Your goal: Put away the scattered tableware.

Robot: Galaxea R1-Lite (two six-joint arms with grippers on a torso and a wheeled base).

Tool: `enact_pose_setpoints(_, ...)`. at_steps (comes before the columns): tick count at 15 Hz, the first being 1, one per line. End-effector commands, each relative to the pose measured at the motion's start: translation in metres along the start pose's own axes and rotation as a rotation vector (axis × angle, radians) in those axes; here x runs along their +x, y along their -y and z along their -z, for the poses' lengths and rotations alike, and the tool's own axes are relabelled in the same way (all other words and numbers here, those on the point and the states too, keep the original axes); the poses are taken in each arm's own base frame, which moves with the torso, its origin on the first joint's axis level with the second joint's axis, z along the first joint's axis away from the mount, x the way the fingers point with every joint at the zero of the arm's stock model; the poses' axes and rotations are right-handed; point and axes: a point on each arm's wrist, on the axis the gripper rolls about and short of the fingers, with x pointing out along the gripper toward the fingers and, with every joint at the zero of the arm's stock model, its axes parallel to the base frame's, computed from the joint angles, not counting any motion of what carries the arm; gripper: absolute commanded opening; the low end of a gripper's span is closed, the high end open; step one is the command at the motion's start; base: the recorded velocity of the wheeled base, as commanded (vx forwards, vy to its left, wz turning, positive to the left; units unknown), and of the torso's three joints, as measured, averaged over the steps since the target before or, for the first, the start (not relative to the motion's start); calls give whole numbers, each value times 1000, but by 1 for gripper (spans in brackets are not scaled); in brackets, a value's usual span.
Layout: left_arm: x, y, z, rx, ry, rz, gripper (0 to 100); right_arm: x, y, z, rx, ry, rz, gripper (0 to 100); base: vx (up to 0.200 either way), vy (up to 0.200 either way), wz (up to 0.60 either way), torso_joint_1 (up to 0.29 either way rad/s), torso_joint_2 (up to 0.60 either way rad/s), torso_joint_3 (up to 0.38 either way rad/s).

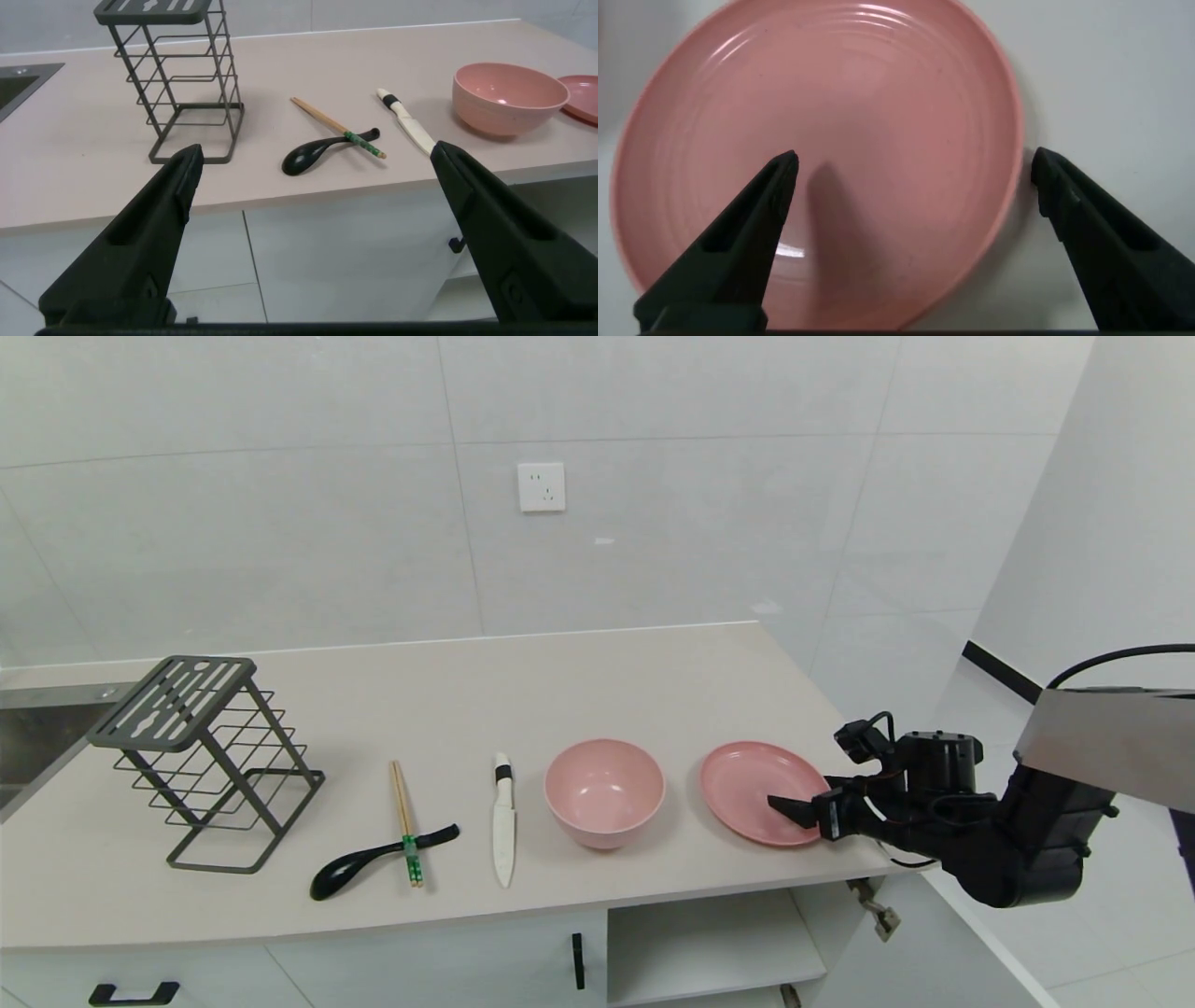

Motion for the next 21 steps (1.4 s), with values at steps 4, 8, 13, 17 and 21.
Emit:
enact_pose_setpoints(4, 0, 0, 0, 0, -1, 0, 100, 3, 5, 10, 21, -40, 75, 0, 0, 0, 0, 0, 0, 0)
enact_pose_setpoints(8, 0, 0, 0, 0, -1, 0, 100, 3, 8, 9, 21, -30, 82, 0, 0, 0, 0, 0, 0, 0)
enact_pose_setpoints(13, 0, 0, 0, 0, -1, 0, 100, -11, 14, -27, 19, 115, 106, 0, 0, 0, 0, 0, 0, 0)
enact_pose_setpoints(17, 0, 0, 0, 0, -1, 0, 100, -36, 4, -64, 88, 239, 91, 0, 0, 0, 0, 0, 0, 0)
enact_pose_setpoints(21, 0, 0, 0, 0, -1, -2, 100, -73, -19, -84, 153, 340, 56, 0, 0, 0, 0, 0, 0, 0)
